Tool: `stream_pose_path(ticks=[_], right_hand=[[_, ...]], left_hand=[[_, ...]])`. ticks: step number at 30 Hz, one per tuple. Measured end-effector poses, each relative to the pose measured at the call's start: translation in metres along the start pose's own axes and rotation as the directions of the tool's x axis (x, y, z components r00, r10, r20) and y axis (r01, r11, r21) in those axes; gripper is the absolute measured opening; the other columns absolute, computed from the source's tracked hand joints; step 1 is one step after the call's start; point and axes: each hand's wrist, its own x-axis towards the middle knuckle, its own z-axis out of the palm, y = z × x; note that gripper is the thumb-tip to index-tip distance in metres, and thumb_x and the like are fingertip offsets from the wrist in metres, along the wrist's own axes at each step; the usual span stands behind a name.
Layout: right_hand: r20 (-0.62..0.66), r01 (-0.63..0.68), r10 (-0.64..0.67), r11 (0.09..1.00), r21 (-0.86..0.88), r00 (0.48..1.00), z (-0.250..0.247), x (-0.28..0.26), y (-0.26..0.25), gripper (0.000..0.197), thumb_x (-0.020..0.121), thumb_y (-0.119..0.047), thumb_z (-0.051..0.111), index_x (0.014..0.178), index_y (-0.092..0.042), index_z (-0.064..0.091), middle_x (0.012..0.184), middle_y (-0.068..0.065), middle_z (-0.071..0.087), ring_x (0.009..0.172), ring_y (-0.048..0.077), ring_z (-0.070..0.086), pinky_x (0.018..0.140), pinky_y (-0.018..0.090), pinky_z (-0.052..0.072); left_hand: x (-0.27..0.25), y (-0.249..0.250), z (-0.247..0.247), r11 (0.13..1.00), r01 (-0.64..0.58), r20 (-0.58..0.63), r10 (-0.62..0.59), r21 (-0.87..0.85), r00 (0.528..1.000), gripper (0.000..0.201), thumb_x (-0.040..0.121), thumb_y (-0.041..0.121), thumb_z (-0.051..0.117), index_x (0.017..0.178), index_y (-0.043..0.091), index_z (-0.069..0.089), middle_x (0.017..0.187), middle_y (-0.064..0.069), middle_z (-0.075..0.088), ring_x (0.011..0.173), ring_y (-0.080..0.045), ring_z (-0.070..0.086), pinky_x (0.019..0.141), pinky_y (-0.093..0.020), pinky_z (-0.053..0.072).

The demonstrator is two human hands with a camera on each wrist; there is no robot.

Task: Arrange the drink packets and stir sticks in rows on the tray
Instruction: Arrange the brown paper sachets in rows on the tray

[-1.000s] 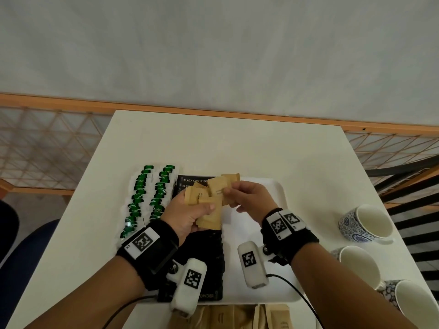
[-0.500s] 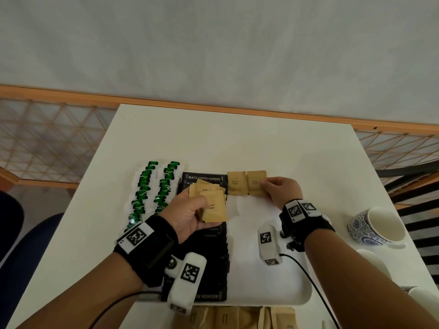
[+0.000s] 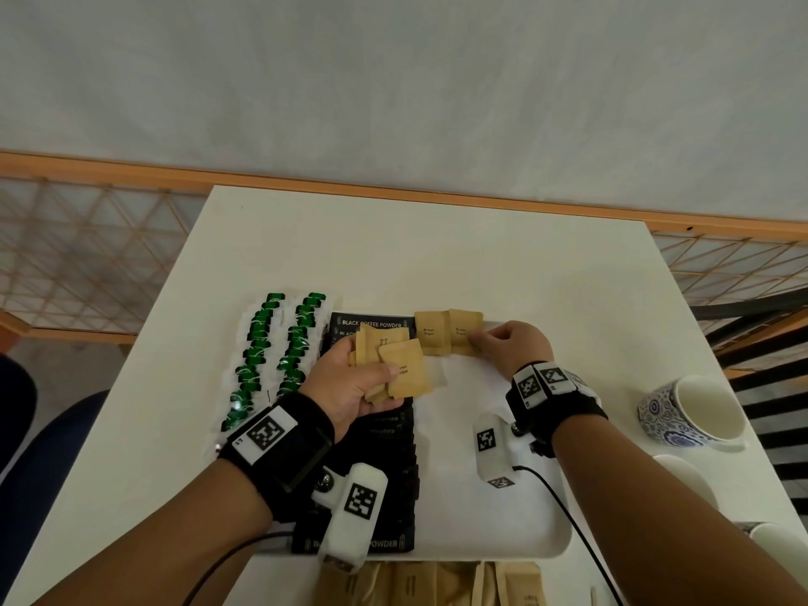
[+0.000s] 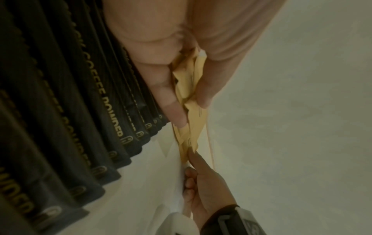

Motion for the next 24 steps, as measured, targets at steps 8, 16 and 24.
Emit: stream_pose_path(ticks=[8,16,24], right_hand=[[0.027,0.199,-0.221,0.922,0.333,0.975,0.003,-0.035,-0.013,0.014,0.088,-0.043,0.062,0.087,-0.029,0.065,0.081,-0.007,0.067,0.072,0.01,0.059,0.063,0.021,0.045],[0.327,0.111,-0.322,0.841,0.529,0.888,0.01,-0.056,-0.024,0.004,0.085,-0.021,0.07,0.081,-0.02,0.071,0.059,-0.01,0.062,0.057,0.006,0.053,0.054,0.018,0.043],[0.165,0.01,-0.105,0.87,0.493,0.981,0.016,-0.029,-0.015,0.02,0.086,-0.021,0.069,0.1,-0.007,0.067,0.071,0.002,0.064,0.056,0.01,0.057,0.052,0.018,0.048]], left_hand=[[-0.001,-0.003,0.003,1.0,-0.009,-0.01,0.009,0.03,1.0,0.039,0.08,-0.001,0.07,0.112,0.015,0.056,0.106,-0.009,0.068,0.081,-0.024,0.071,0.061,-0.035,0.06],[-0.005,0.0,0.006,0.999,-0.032,-0.046,0.031,-0.015,0.998,0.018,0.092,0.01,0.059,0.108,0.018,0.056,0.107,-0.01,0.066,0.084,-0.026,0.069,0.054,-0.031,0.057],[-0.004,0.006,-0.001,0.998,-0.012,-0.098,0.005,-0.068,0.995,0.017,0.096,0.01,0.05,0.111,0.017,0.056,0.112,-0.016,0.061,0.089,-0.031,0.065,0.06,-0.039,0.06]])
